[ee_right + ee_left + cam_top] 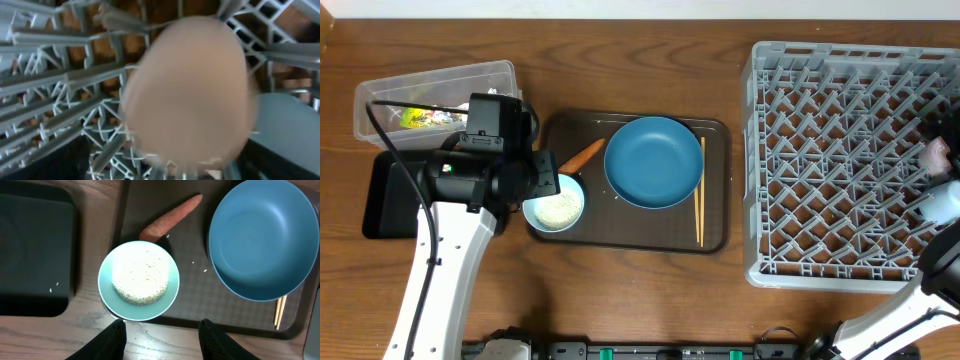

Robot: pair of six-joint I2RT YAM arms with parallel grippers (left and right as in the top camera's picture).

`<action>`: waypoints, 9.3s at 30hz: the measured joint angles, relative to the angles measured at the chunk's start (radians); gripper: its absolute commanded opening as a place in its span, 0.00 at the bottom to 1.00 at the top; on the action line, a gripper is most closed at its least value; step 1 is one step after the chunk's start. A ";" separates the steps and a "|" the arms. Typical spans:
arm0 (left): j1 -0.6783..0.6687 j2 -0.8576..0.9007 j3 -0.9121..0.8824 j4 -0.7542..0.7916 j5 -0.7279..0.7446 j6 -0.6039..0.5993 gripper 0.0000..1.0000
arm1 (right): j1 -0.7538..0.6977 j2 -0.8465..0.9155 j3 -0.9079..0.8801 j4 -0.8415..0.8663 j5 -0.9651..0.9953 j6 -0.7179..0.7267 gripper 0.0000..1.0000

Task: Sort waste into correct bins and load items into the dishwasher rack
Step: 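Place the pink cup into the dish rack with the right gripper, then reach the right gripper to the blue plate's edge on the tray, then grip the blue plate edge with the right gripper and lift it toward the rack, then lower the blue plate upright into the rack's right side, then open the right gripper and withdraw it from the plate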

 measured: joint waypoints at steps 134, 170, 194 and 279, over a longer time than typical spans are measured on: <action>0.266 0.000 0.000 -0.145 -0.098 -0.170 0.90 | 0.756 -0.277 0.061 0.193 1.040 -0.375 0.01; 0.266 0.000 0.000 -0.145 -0.099 -0.170 0.90 | 0.517 -0.105 0.060 0.237 1.473 -0.399 0.01; 0.266 0.000 0.000 -0.145 -0.099 -0.170 0.90 | 0.491 -0.107 0.054 0.135 1.257 -0.454 0.01; 0.266 0.000 0.000 -0.135 -0.099 -0.170 0.90 | 0.585 -0.239 -0.244 0.138 0.917 -0.441 0.99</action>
